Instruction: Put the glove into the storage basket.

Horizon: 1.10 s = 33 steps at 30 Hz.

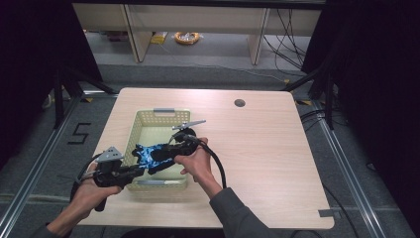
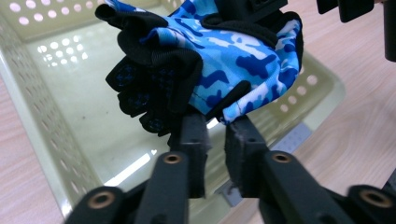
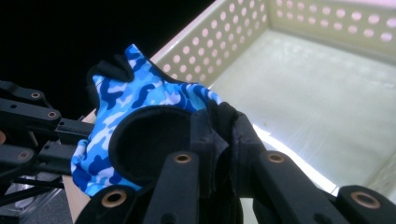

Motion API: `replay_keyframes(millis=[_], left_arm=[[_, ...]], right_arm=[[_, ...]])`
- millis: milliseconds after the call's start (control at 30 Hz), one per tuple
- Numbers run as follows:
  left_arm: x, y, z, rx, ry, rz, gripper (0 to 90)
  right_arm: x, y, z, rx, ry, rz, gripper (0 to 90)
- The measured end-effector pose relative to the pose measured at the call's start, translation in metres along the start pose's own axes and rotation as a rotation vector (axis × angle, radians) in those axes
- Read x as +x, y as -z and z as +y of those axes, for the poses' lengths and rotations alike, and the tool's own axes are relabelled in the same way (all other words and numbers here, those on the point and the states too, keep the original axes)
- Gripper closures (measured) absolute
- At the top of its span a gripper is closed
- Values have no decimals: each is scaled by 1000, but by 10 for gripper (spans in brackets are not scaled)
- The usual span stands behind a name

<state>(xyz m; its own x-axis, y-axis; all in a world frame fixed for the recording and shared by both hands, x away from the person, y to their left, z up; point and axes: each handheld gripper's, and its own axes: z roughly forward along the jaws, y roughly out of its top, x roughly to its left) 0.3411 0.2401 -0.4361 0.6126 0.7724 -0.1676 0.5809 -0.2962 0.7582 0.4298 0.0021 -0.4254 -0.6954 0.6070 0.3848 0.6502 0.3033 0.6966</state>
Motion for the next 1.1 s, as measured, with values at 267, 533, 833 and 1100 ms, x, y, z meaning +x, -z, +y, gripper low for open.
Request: replay_keyframes(millis=[267, 533, 833, 1100], left_arm=[[-2, 4, 6, -2, 4, 1, 488], [-8, 12, 13, -76, 79, 30, 316], [-13, 11, 13, -85, 80, 19, 291], [-18, 5, 12, -76, 72, 11, 295]], right_arm=[[-5, -9, -6, 35, -7, -42, 824], [-10, -8, -12, 47, -47, -54, 819], [-11, -9, -19, 59, -40, -84, 795], [-9, -12, -24, 89, -14, -163, 726]])
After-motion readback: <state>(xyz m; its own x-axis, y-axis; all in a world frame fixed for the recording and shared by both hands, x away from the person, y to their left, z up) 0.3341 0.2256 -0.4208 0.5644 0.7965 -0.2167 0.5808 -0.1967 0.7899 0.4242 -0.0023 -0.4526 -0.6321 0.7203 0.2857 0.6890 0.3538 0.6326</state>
